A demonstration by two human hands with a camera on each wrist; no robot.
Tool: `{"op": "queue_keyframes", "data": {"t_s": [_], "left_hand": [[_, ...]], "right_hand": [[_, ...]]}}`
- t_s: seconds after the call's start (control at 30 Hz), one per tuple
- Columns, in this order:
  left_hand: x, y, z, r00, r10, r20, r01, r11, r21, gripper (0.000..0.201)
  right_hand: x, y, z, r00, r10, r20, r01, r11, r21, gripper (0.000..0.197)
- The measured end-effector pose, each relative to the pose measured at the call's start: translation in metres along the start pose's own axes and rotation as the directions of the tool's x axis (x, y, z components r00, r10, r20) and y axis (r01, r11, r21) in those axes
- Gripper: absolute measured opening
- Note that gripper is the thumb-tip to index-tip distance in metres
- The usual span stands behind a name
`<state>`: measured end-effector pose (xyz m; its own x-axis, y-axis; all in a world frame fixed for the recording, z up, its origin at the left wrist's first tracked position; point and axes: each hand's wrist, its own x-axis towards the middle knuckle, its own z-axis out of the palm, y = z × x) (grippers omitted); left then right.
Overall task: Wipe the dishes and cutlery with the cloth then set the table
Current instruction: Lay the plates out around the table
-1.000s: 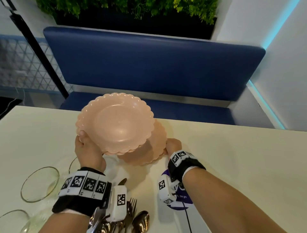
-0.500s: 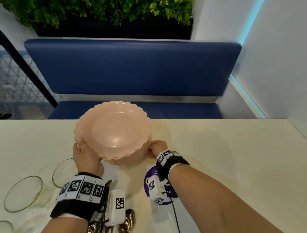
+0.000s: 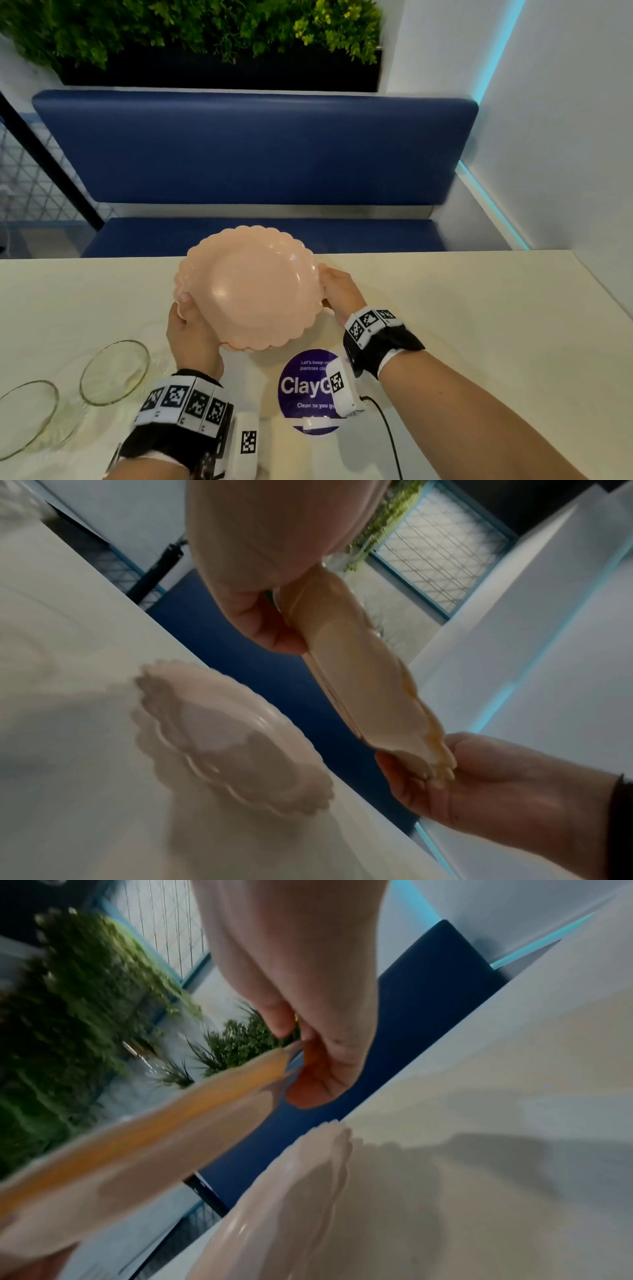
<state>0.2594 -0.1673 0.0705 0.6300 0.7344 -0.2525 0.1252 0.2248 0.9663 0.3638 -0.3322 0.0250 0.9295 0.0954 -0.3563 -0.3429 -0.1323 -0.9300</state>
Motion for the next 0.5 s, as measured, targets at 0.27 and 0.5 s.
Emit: {"op": "queue_keyframes", "data": {"t_s": [0.27,0.5], "left_hand": [[-0.038,-0.009,0.055,0.993,-0.03,0.113,0.022,0.997,0.067,0.05],[-0.058,-0.043,0.075,0.991,-0.118,0.068,0.11,0.987,0.118,0.06]], "right_hand": [[-0.018,0.013,-0.121,0.974,0.183,-0.133,-0.151,0.964,0.217,0.019],[-0.017,0.048,-0.245,0.789,0.368,-0.493,-0.29,0.929,0.23,0.016]]}}
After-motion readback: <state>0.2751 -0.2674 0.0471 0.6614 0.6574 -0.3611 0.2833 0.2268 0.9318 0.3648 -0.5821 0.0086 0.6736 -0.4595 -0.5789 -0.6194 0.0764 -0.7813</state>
